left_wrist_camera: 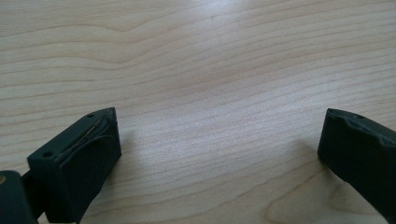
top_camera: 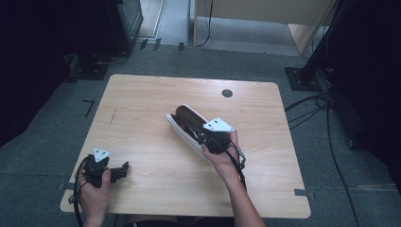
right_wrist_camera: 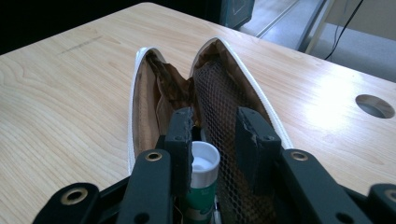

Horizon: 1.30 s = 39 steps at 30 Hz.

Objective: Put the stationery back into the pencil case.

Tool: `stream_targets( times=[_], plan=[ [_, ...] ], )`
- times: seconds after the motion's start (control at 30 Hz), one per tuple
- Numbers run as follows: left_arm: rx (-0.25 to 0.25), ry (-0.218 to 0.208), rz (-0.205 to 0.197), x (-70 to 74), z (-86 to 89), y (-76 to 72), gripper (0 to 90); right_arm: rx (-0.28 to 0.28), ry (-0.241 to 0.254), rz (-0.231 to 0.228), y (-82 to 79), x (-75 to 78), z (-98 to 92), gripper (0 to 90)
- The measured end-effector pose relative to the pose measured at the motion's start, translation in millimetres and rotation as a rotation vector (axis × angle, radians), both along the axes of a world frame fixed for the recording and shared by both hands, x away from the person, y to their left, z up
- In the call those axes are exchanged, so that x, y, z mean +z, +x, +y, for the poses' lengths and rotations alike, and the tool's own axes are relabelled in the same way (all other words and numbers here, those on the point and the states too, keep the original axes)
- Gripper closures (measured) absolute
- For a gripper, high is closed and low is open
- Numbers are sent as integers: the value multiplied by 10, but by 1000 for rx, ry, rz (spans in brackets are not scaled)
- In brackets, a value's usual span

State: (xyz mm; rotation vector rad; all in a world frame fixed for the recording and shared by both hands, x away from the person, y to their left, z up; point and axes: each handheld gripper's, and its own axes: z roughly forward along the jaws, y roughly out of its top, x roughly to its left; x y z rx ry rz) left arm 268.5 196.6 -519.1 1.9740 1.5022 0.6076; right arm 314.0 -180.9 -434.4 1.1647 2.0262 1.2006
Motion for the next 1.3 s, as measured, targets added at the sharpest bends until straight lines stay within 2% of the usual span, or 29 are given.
stream_targets(
  times=[0.17, 0.3, 0.4, 0.53, 0.73, 0.77, 0.83, 1.03, 1.3],
  plan=[
    [-1, 3, 1, 1, 2, 0, 0, 6, 5, -5, -60, 27, -46, 727],
    [0, 0, 0, 0, 0, 0, 0, 13, -7, 24, -78, -25, -65, 793],
    [0, 0, 0, 0, 0, 0, 0, 9, -9, 48, -66, -80, -73, 807],
    [0, -1, 0, 0, 0, 0, 0, 9, -12, 67, -12, -122, -59, 807],
    [-1, 1, 1, 1, 1, 0, 0, 44, -46, 127, 122, -177, 41, 806],
    [0, 0, 1, 0, 0, 0, 0, 43, -53, 147, 149, -191, 65, 806],
    [-1, 1, 1, 1, 1, 0, 0, 41, -57, 159, 180, -206, 90, 807],
    [-1, 1, 1, 1, 1, 0, 0, 32, -47, 134, 166, -160, 85, 807],
    [-1, 1, 1, 1, 1, 0, 0, 34, -17, 81, 48, -49, 22, 787]
  ],
)
